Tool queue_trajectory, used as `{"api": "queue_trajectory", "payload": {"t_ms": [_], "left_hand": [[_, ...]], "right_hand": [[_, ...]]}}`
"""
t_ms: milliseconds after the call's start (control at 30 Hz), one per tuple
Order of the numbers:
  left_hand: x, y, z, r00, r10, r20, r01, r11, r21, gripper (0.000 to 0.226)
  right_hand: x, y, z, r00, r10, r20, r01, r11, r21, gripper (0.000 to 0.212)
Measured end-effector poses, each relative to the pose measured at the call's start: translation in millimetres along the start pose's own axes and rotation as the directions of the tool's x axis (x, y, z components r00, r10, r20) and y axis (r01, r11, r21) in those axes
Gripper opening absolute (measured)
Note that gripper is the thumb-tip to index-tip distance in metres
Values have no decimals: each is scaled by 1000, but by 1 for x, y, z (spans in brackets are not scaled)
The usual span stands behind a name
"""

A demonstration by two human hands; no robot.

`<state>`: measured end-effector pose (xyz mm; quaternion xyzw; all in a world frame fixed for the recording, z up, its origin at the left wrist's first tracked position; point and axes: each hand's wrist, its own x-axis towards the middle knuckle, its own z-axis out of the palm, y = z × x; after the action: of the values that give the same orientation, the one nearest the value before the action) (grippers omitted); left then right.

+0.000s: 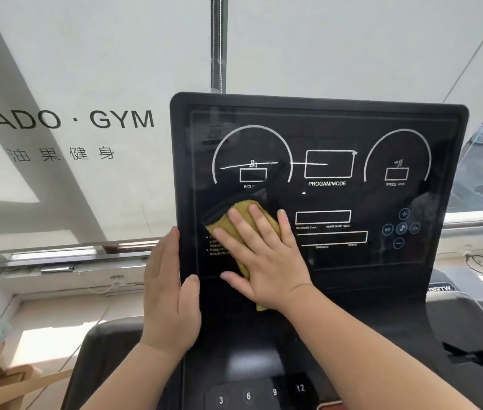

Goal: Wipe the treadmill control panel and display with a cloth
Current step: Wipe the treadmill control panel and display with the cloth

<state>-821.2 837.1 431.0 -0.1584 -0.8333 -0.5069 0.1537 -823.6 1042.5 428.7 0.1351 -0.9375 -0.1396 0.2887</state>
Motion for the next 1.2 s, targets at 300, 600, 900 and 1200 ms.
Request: {"api": "queue_trajectory", "payload": {"t_ms": [300,600,900,1200], "left_hand": [[-29,-15,0,991,-56,124,51,998,37,78],[-27,-11,-1,991,-67,120,63,997,41,78],[-53,-9,8,984,-132,120,116,984,136,79],[-85,-7,13,973,-61,222,-16,943,332,73]], "right_hand": [[-48,56,1,733,676,75,-678,720,145,85],[-45,-81,1,905,339,257,-387,907,165,91],[-122,-30,0,899,281,336,-339,932,127,80],[-107,22,-13,611,686,395,-772,627,104,100]]}}
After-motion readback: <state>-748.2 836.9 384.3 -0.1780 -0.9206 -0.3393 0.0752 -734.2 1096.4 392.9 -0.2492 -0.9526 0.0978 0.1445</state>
